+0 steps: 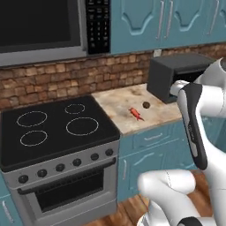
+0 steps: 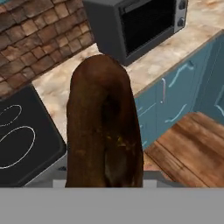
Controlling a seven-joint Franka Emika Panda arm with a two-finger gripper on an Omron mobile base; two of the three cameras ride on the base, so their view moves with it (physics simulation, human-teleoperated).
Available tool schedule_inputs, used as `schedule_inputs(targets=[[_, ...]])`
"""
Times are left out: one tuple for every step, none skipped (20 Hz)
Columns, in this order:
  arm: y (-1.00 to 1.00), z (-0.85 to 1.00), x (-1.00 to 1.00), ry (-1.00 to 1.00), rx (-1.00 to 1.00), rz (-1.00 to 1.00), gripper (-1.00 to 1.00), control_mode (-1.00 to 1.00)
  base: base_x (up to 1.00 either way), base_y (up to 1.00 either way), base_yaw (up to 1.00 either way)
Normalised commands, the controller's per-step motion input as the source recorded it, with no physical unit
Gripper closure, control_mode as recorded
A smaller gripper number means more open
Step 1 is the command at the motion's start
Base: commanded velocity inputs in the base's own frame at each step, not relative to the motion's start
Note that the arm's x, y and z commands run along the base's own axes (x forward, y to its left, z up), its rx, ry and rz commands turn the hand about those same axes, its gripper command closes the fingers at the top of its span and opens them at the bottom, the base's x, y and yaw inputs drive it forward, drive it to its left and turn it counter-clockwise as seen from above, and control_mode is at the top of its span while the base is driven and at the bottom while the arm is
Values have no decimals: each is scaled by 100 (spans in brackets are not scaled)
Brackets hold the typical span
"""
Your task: Open the fridge, remove the kiwi, sweet potato, and fish, and place them on any counter.
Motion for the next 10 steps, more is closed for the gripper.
schedule_inputs(targets=[[0,0,0,0,0,0,100,100,100,0,40],[0,0,0,0,0,0,100,100,100,0,41],[0,0,0,0,0,0,100,100,100,-1,39],[0,0,0,0,0,0,100,100,100,-1,34],[0,0,0,0,0,0,100,100,100,-8,28],[0,0,0,0,0,0,100,100,100,-8,23],[0,0,0,0,0,0,100,100,88,-9,20],[0,0,0,0,0,0,100,100,37,-19,14],[-41,-74,0,3,0,9,100,-100,0,0,0],[-69,-100,2,8,0,6,100,-100,0,0,0]])
